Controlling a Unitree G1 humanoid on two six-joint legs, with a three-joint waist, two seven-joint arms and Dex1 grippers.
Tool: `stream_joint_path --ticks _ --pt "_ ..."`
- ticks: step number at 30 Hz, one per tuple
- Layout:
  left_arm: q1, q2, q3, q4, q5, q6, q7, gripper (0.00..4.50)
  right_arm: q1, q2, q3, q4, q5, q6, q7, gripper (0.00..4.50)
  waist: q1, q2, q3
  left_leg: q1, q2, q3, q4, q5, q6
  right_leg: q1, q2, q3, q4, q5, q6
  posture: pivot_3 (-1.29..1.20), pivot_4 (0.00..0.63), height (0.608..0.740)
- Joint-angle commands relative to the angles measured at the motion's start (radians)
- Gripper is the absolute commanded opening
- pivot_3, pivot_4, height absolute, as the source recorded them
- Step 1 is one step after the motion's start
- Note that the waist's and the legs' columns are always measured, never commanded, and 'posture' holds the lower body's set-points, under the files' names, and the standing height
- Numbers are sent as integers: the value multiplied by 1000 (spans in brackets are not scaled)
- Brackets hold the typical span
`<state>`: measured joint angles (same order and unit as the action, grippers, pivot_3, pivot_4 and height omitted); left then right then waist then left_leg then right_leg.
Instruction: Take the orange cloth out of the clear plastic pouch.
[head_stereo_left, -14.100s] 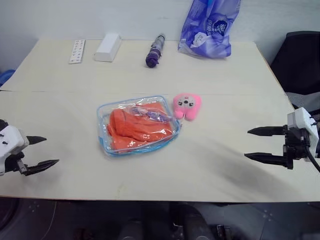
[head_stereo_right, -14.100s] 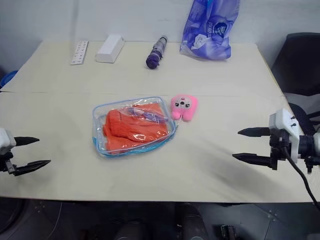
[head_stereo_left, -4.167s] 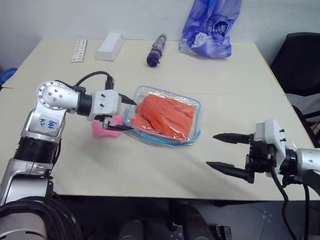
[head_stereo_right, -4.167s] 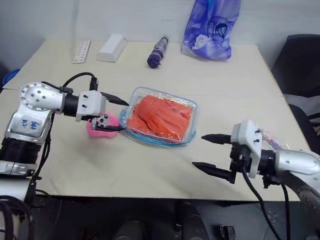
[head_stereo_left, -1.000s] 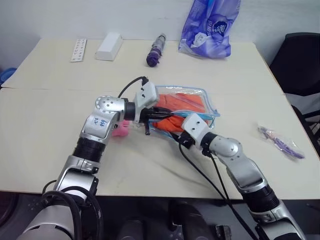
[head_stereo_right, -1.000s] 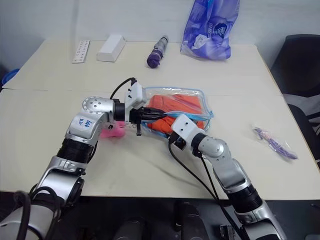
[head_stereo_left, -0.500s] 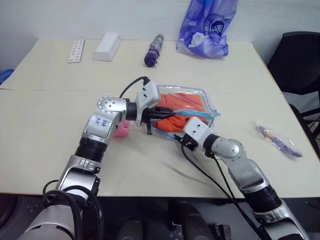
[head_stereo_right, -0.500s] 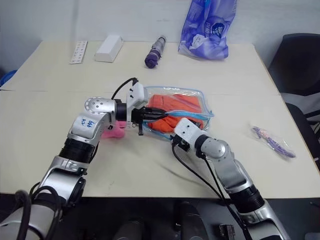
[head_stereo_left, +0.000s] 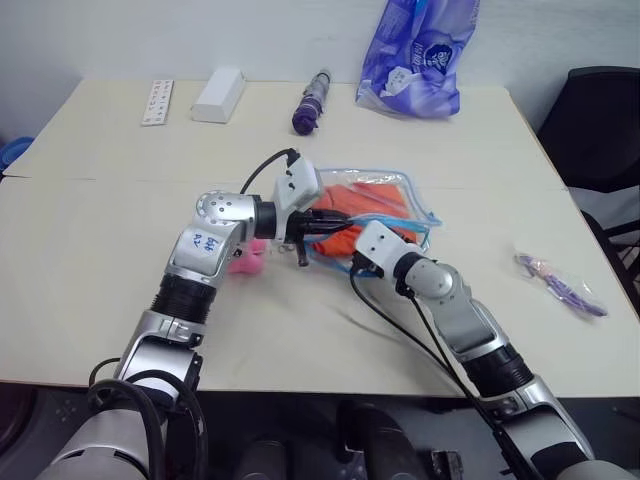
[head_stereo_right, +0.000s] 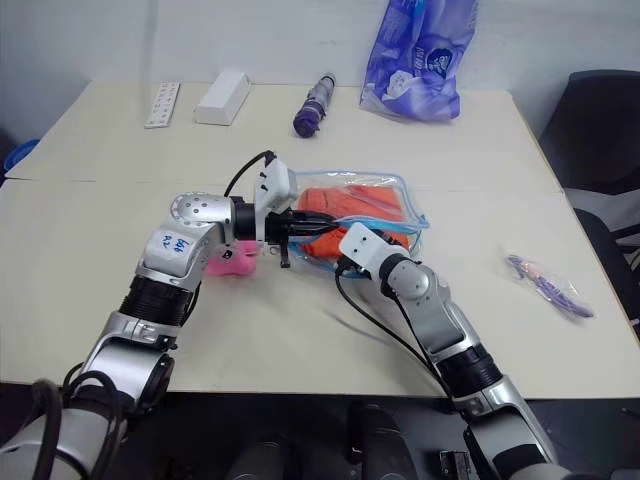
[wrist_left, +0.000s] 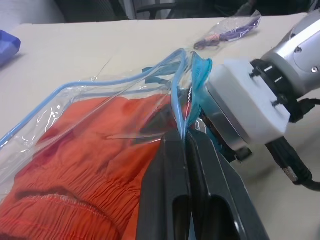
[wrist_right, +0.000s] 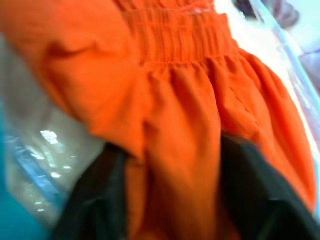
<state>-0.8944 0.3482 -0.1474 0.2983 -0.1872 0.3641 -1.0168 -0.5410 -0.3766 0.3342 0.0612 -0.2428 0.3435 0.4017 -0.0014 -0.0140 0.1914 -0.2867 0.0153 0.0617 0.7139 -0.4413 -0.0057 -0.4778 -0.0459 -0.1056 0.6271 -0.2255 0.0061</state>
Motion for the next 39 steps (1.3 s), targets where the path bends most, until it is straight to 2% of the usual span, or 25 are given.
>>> stream_joint_path --ticks 1,4,5,11,16,22,25,27,30,33,37,39 --pt "-36 -23 46 -13 -49 35 29 0 48 -23 -4 35 -19 14 18 1335 1 0 0 0 0 0 0 0 0 0 0 0 0 0 0 0 150 740" --pt "-64 -56 72 17 -64 77 80 0 65 -38 12 -11 -16 -30 58 249 5 0 0 -1 0 -1 1 0 0 0 0 -1 0 0 0 0 150 740" --pt "-72 -64 76 27 -64 83 93 0 68 -42 16 -22 -18 -44 67 23 5 0 0 -1 -1 -2 1 0 0 0 -1 -1 0 0 0 0 150 740" --pt "-146 -92 54 182 17 43 208 0 124 -124 -23 -229 22 -139 163 23 2 0 0 -2 -1 -2 0 0 0 0 0 -1 -1 0 1 0 150 740" --pt "-165 -75 7 297 113 -89 251 0 208 -205 -102 -474 185 -137 319 23 -3 0 0 -1 0 -2 -1 0 -1 -2 2 0 -1 0 1 0 150 740" --pt "-167 -73 1 383 163 -189 288 0 404 -424 -173 -594 258 -214 507 23 6 0 0 -1 -1 -1 -1 -1 -1 -1 1 -1 -2 0 1 0 150 740" --pt "-150 -40 -11 374 184 -226 267 0 517 -541 -253 -589 238 -257 545 23 18 -1 0 -1 -2 0 -1 -1 0 0 1 -1 -3 0 1 0 150 740" --pt "-125 2 -22 343 199 -253 237 0 590 -580 -330 -597 249 -262 546 23 18 -1 0 0 -2 2 -1 -1 0 0 1 0 -3 1 1 0 150 740" --pt "-58 93 -40 259 213 -309 152 0 685 -590 -461 -575 241 -261 515 23 12 -1 0 3 -1 3 -9 -1 -1 3 3 3 -4 1 1 0 150 740" --pt "23 191 -48 168 222 -355 80 0 731 -577 -538 -506 202 -284 466 23 6 -1 0 6 0 3 -12 0 -2 4 3 5 -4 1 1 0 150 740" --pt "128 297 -50 82 225 -443 4 0 684 -519 -567 -402 192 -280 368 23 2 -1 0 6 1 3 -12 0 -2 3 3 5 -4 0 1 0 150 740" --pt "202 327 -37 -13 167 -413 -59 0 601 -423 -557 -368 250 -205 302 23 0 -1 0 6 1 3 -12 1 -3 3 3 5 -4 0 0 0 150 740"
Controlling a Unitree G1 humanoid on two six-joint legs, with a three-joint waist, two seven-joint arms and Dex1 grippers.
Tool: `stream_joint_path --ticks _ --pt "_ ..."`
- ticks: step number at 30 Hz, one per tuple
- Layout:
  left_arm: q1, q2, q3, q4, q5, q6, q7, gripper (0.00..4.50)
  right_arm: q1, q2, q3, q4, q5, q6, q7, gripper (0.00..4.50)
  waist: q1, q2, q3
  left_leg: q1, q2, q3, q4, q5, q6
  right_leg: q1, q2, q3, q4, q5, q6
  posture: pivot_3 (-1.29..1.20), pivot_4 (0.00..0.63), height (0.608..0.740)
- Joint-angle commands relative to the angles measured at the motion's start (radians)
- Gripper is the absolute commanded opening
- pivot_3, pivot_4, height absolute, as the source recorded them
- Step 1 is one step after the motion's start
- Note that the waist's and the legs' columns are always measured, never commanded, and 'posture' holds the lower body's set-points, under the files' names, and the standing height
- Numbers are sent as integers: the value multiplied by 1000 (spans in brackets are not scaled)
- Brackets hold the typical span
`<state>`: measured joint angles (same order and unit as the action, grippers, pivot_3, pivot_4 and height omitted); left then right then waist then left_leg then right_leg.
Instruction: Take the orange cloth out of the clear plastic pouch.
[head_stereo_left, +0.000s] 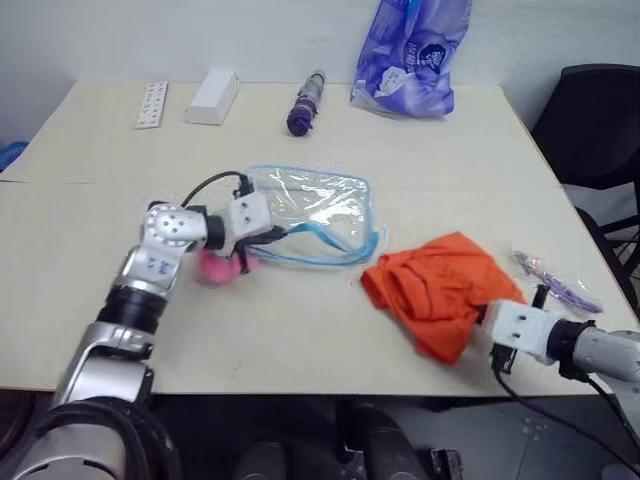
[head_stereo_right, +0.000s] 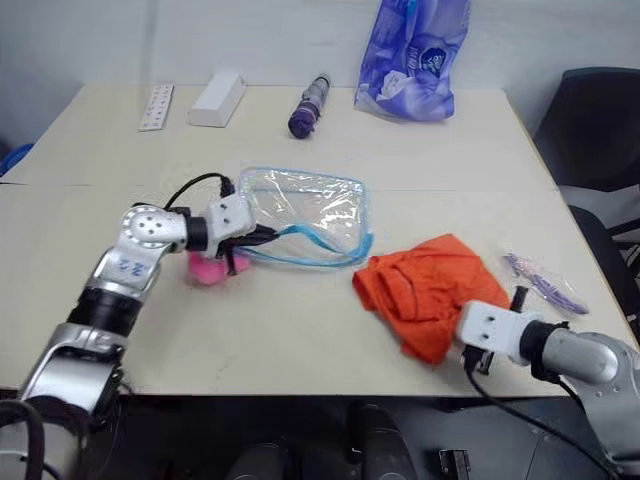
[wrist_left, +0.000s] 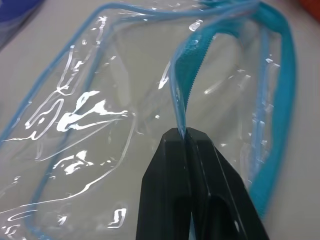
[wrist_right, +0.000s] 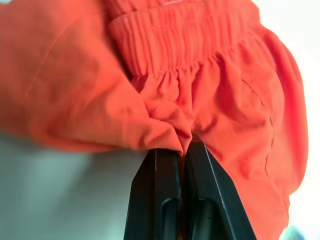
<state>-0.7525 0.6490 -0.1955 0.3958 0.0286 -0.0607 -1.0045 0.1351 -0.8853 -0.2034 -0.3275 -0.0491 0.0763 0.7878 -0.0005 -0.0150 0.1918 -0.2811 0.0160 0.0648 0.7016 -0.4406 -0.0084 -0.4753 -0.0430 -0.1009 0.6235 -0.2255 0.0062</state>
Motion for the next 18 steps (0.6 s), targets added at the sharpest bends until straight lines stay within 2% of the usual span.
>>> stream_joint_path --ticks 1,5,9,12,18 --pt "86 34 16 -146 -69 29 -91 0 -111 128 -16 33 81 98 -108 23 -4 0 0 0 0 0 0 0 0 0 0 0 1 0 0 0 150 740" --pt "161 36 -10 -223 -38 76 -81 0 -248 213 53 174 40 141 -169 23 -1 1 0 -1 0 0 1 0 0 -2 0 1 2 0 0 0 150 740" --pt "172 8 -9 -256 -35 147 -41 0 -319 235 79 229 55 172 -171 23 2 1 0 -1 -1 1 1 1 1 -2 -1 1 2 0 0 0 150 740" --pt "166 -14 22 -267 -63 236 -10 679 -306 194 49 160 123 241 -97 730 4 1 0 -1 -1 1 1 1 2 -3 -2 0 2 0 0 0 150 740" --pt "157 -1 130 -296 -177 395 -2 2553 -214 91 -94 -68 316 441 26 2789 3 1 0 -2 -1 -2 0 1 2 -3 -1 0 2 0 0 0 150 740"
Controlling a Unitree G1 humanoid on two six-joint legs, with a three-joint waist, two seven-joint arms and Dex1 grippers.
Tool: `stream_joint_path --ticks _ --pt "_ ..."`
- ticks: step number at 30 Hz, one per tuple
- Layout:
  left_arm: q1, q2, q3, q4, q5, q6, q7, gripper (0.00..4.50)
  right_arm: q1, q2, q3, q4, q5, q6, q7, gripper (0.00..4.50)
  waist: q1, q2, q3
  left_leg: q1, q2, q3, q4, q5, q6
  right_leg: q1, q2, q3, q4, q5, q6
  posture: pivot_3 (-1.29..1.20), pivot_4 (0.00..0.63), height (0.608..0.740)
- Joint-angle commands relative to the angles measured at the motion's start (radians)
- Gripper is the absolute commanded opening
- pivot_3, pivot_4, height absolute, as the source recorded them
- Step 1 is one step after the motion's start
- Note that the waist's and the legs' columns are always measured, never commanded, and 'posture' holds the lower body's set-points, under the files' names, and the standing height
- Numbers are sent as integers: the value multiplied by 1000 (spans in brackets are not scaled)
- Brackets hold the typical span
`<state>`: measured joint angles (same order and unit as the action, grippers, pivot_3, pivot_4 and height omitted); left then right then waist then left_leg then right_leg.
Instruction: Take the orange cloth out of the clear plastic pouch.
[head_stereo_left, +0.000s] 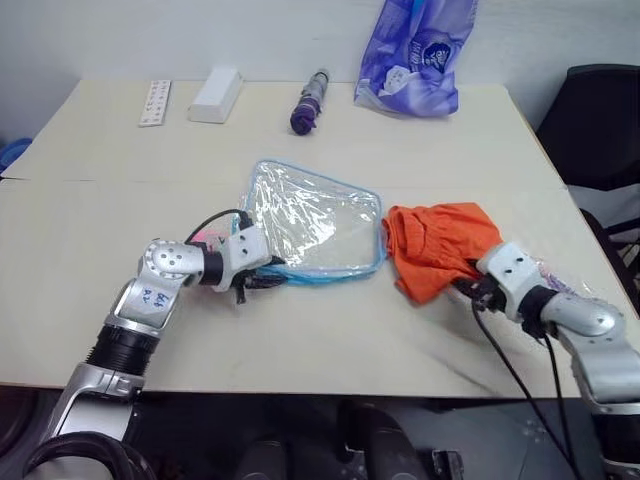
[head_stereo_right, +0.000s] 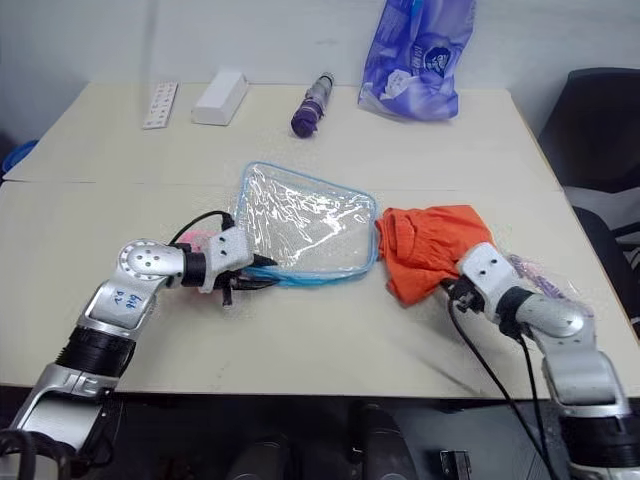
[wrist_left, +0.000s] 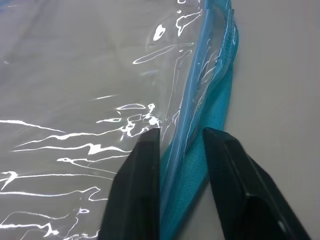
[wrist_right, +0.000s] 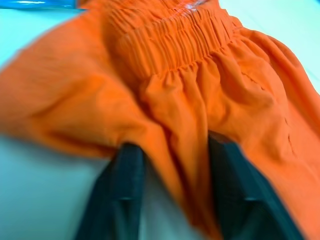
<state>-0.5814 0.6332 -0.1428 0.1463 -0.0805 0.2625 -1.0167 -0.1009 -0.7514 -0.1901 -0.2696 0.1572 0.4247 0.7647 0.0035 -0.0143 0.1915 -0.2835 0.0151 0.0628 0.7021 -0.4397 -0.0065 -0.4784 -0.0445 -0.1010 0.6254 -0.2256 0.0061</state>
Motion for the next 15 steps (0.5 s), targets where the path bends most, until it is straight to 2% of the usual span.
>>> stream_joint_path --ticks 1,5,6,9,12,15 --pt "-16 24 105 -54 -96 102 3 2828 41 -60 -157 -166 165 147 69 3108 -2 0 0 -1 0 -1 -1 0 0 1 0 0 0 0 0 0 150 740" --pt "-3 96 219 -90 -213 182 -62 4123 173 -129 -391 -264 362 316 191 4476 -1 0 0 0 1 -2 -1 0 0 0 0 0 0 0 0 0 150 740" --pt "7 123 244 -98 -234 178 -84 4419 215 -144 -453 -273 397 340 227 4500 1 0 0 0 1 -3 -1 0 0 1 0 0 -1 0 0 0 150 740" --pt "50 212 315 -93 -267 140 -145 4419 331 -175 -615 -259 451 388 306 4500 2 0 0 0 0 -3 -2 0 0 2 0 0 -2 0 0 0 150 740" --pt "128 328 425 -92 -351 186 -252 4419 439 -182 -759 -204 477 416 371 4500 0 0 0 1 1 -3 -3 -1 0 2 1 0 -4 0 0 0 150 740" --pt "201 398 511 -69 -397 218 -290 4419 473 -170 -816 -158 485 417 364 4500 -2 0 0 1 1 -3 -3 -1 0 2 1 0 -5 0 0 0 150 740"
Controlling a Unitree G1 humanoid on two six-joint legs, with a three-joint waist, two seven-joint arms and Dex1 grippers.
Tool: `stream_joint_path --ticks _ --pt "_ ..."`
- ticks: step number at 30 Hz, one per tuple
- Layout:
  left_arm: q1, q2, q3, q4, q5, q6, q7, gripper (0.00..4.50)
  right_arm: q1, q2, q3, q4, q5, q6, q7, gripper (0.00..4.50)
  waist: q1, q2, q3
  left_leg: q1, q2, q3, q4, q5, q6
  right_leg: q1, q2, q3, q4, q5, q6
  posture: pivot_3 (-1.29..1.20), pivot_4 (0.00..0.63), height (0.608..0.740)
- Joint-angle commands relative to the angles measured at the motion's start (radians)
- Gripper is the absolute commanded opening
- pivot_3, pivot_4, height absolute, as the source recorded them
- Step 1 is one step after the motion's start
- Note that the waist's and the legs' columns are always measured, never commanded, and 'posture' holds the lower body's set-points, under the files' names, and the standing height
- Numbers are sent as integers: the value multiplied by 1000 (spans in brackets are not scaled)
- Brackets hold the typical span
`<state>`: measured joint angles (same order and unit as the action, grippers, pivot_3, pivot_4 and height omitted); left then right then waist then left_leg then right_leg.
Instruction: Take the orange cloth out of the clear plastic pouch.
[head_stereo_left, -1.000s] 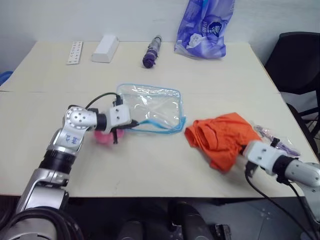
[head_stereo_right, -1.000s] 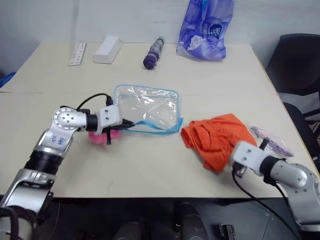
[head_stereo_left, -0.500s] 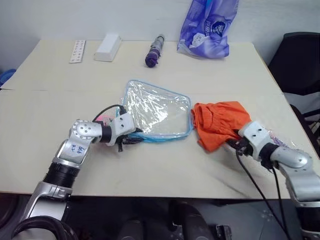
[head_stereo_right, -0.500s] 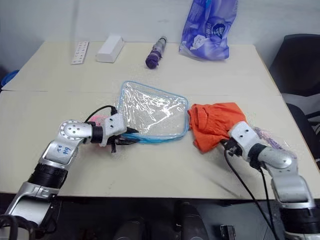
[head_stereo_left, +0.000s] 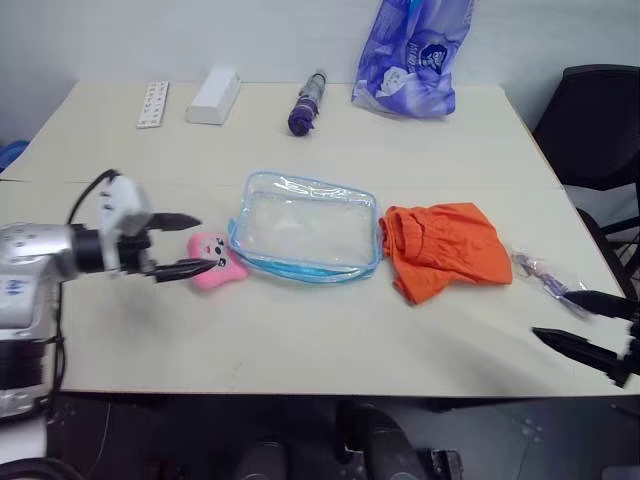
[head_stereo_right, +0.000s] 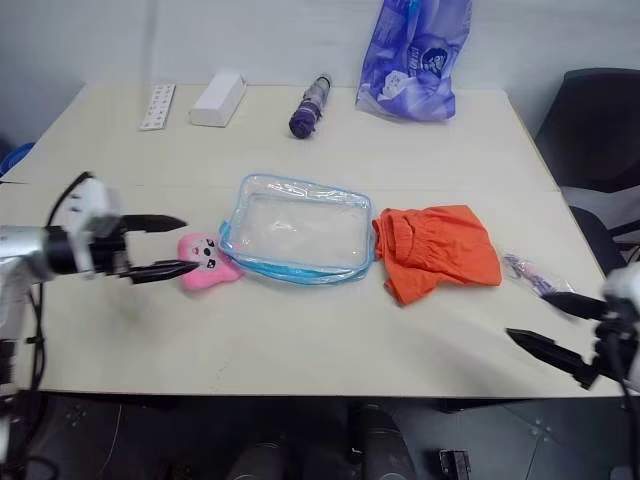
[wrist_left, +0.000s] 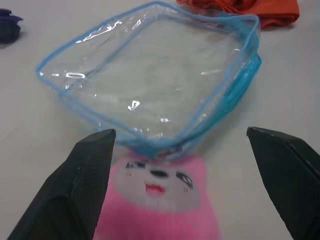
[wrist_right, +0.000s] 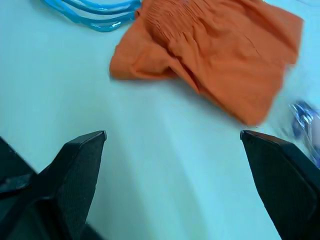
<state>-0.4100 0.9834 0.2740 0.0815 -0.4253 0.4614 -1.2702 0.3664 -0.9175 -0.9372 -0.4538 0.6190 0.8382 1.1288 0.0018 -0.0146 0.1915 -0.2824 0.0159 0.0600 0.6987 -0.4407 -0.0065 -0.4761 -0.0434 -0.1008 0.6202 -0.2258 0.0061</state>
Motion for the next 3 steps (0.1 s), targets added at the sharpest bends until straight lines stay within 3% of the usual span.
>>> stream_joint_path --ticks 1,3 --pt "52 58 114 2 -57 20 -33 4419 9 3 -67 33 17 -5 -13 4500 -1 0 0 0 0 0 0 0 0 0 0 0 -1 0 0 0 150 740" --pt "101 65 147 -1 -60 6 -29 4419 13 19 -52 35 6 -28 -35 4500 -1 0 0 1 0 0 0 0 1 0 0 1 -1 0 0 0 150 740"
